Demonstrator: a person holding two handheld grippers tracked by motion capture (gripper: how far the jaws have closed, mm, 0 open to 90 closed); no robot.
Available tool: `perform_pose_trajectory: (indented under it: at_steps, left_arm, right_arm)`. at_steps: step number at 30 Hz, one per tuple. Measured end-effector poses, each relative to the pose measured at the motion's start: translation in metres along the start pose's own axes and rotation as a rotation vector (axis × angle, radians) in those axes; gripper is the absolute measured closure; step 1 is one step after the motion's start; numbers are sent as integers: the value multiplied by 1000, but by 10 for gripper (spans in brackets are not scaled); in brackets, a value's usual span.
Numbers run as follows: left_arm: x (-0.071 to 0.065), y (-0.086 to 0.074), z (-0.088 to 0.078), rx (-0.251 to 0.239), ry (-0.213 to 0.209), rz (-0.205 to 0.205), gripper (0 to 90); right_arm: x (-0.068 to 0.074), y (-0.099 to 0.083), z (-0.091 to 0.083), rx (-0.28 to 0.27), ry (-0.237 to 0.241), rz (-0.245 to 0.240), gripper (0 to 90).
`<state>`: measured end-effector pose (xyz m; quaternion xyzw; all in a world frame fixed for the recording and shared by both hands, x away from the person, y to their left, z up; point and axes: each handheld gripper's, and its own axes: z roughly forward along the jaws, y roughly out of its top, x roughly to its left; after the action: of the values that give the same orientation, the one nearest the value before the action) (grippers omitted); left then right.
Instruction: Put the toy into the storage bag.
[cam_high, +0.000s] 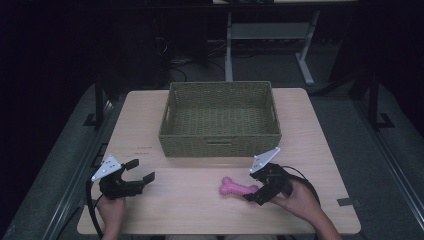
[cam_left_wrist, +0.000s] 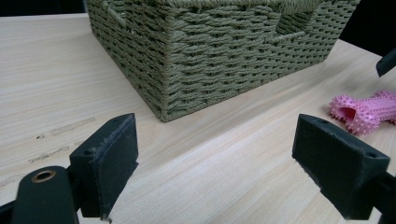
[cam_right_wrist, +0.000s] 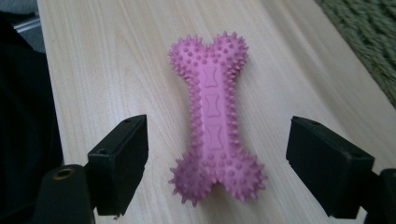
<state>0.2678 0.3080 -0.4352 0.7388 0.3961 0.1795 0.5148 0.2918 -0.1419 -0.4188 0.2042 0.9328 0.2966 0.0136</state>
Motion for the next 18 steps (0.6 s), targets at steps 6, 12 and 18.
perform_pose_trajectory:
  at_steps: [6,12,18]
  left_arm:
    - [1,0,-1,0,1,0,139]
    - [1,0,-1,-7,-1,-5,139]
    - [2,0,-1,-10,0,-8,139]
  right_arm:
    - [-1,13,10,43,14,-26,219]
    - [-3,21,18,73,31,-41,233]
    - [-3,27,25,116,28,-60,281]
